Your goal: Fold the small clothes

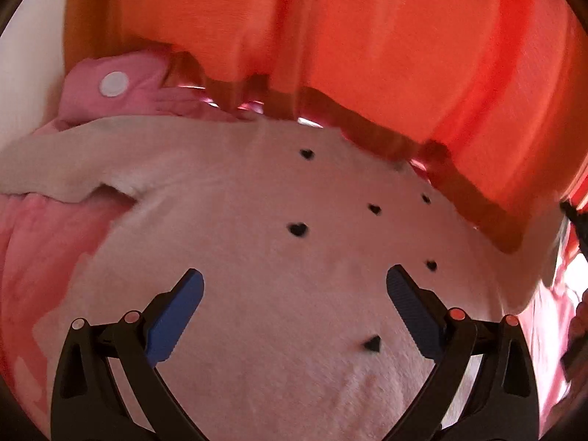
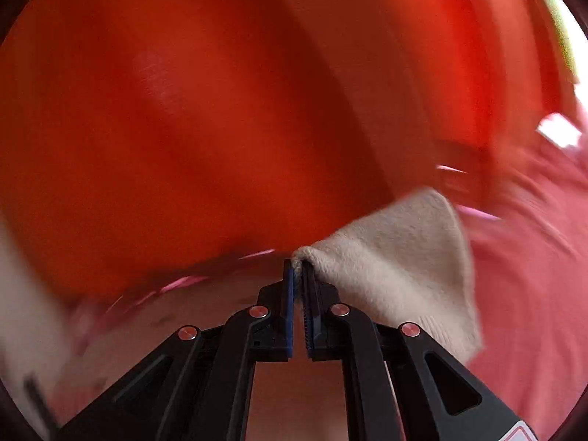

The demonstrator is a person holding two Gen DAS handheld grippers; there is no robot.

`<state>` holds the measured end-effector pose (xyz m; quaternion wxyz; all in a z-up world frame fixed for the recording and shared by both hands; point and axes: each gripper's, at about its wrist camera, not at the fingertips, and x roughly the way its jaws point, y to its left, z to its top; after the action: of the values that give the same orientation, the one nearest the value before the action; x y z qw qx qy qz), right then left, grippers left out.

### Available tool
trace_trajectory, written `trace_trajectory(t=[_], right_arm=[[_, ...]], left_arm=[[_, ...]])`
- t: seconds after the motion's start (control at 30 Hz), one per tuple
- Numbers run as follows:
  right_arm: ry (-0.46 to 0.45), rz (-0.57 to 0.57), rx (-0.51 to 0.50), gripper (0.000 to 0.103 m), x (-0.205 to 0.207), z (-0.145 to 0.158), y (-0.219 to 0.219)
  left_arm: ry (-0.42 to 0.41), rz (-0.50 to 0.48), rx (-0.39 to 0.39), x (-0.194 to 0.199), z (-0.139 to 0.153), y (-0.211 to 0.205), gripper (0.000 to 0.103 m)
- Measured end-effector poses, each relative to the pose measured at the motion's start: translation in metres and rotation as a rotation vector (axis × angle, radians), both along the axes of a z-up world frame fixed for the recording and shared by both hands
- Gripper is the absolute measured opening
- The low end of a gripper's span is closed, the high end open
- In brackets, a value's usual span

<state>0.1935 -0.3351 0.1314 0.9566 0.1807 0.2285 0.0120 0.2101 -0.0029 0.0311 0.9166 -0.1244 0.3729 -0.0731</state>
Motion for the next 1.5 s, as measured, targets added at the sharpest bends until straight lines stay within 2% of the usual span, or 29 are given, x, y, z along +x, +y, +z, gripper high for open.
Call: trace_trajectory(t=[0.07,0.13,0.2,0.23,0.3,0.33,0.4,0.43,0.5,0.6,0.63,0.7,0.77,0.83,0.93,1.0,1.07,1.13,1.17,1.2,1.27,1.37,1.43,1.5], right_arm=[[0.034,0.187,-0.023,0.007,0.024,-0.007,0.08],[0.111,0.312,-0.073,0.008,0.044,-0.034,0.149],[0.162,0.323,-0.144,0.008,0.05,-0.053,0.177],[0.175,0.305,-0.173,0.008,0.049,-0.061,0.183],[0.189,0.269,-0.151,0.012,0.04,-0.065,0.17],[0.191,0.245,-0.122,0.017,0.032,-0.064,0.159],[0.19,0.126,-0.051,0.041,0.009,-0.059,0.117],[0.2,0.057,-0.019,0.044,-0.001,-0.059,0.09],[0.214,-0.046,0.062,0.046,-0.026,-0.064,0.054],[0.233,-0.121,0.193,0.046,-0.053,-0.073,0.012],[0.233,-0.119,0.212,0.046,-0.051,-0.077,0.008],[0.237,-0.081,0.173,0.046,-0.039,-0.075,0.019],[0.233,0.023,0.132,0.047,-0.015,-0.069,0.051],[0.232,0.141,0.086,0.053,0.011,-0.065,0.094],[0.256,0.281,-0.056,0.06,0.056,-0.065,0.162],[0.294,0.327,-0.126,0.06,0.08,-0.075,0.195],[0.344,0.357,-0.169,0.059,0.105,-0.092,0.221],[0.374,0.325,-0.213,0.022,0.121,-0.101,0.228],[0.378,0.273,-0.219,0.007,0.127,-0.099,0.221],[0.346,0.226,-0.201,0.007,0.126,-0.09,0.209],[0.212,0.118,-0.161,0.006,0.108,-0.05,0.177],[-0.006,-0.018,-0.216,0.007,0.069,0.018,0.154],[-0.067,-0.002,-0.191,0.008,0.06,0.046,0.161],[-0.027,0.083,-0.183,0.01,0.076,0.045,0.183]], left_arm=[[-0.002,0.024,-0.016,0.004,0.001,0.011,0.098],[0.001,0.037,-0.027,0.01,-0.001,0.022,0.098],[0.016,0.052,-0.03,0.018,-0.005,0.031,0.098],[0.025,0.057,-0.036,0.023,-0.007,0.035,0.098],[0.049,0.059,-0.061,0.033,-0.012,0.044,0.098],[0.057,0.057,-0.078,0.037,-0.014,0.048,0.098],[0.071,0.058,-0.103,0.046,-0.019,0.053,0.098],[0.081,0.05,-0.117,0.051,-0.022,0.054,0.098],[0.095,0.035,-0.144,0.058,-0.028,0.054,0.098],[0.106,0.024,-0.21,0.064,-0.029,0.055,0.098],[0.106,0.029,-0.227,0.061,-0.027,0.055,0.098],[0.095,0.049,-0.265,0.056,-0.022,0.06,0.098],[0.081,0.06,-0.277,0.052,-0.017,0.063,0.098],[0.057,0.087,-0.246,0.048,-0.009,0.067,0.098],[0.027,0.139,-0.178,0.047,-0.002,0.076,0.098],[0.021,0.169,-0.162,0.049,-0.002,0.086,0.098],[0.026,0.189,-0.183,0.051,-0.004,0.097,0.098],[0.042,0.213,-0.226,0.054,-0.007,0.11,0.098],[0.045,0.218,-0.238,0.054,-0.008,0.115,0.098],[0.051,0.229,-0.247,0.055,-0.01,0.12,0.098],[0.048,0.243,-0.268,0.054,-0.009,0.13,0.098],[0.021,0.265,-0.298,0.051,-0.003,0.136,0.098],[0.007,0.256,-0.299,0.049,0.001,0.135,0.098],[-0.008,0.243,-0.281,0.048,0.006,0.13,0.098]])
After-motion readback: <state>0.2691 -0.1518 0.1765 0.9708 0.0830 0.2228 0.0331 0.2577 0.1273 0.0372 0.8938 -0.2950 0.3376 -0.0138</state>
